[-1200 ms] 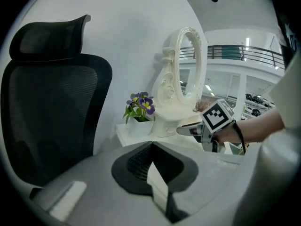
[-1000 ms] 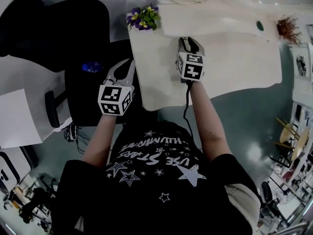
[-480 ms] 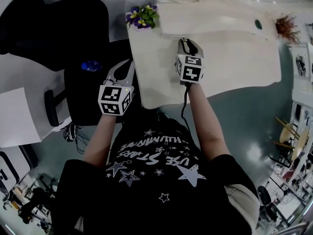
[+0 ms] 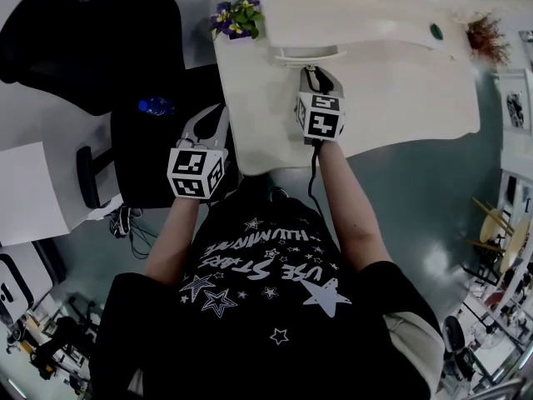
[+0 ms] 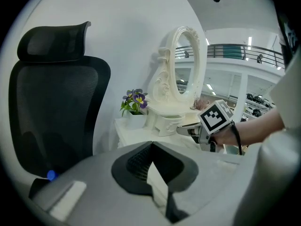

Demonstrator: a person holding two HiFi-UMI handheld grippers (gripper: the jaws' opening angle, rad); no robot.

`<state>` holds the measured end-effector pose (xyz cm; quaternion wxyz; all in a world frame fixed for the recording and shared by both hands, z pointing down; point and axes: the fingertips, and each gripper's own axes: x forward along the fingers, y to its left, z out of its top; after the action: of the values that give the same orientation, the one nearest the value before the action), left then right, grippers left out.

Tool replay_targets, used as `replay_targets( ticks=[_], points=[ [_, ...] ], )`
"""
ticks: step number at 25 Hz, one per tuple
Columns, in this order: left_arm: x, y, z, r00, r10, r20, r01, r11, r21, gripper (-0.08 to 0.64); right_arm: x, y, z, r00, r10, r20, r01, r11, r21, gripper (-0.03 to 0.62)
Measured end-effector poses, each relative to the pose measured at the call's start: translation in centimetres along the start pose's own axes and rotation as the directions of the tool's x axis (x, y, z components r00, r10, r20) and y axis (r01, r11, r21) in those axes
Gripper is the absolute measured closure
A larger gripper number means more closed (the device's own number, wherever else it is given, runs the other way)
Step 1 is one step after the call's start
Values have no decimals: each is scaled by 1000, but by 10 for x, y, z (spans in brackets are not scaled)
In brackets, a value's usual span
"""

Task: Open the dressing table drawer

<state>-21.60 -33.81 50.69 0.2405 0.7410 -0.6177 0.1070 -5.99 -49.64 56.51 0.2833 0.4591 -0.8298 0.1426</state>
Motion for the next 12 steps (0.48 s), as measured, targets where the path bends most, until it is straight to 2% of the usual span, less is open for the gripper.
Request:
replay_targets(
  ticks=[12],
  points=[
    [-10, -5, -3, 1000, 20, 8, -20, 1000, -6, 557, -11, 1, -11, 1000, 9, -11, -9, 1000, 6, 469]
  ],
)
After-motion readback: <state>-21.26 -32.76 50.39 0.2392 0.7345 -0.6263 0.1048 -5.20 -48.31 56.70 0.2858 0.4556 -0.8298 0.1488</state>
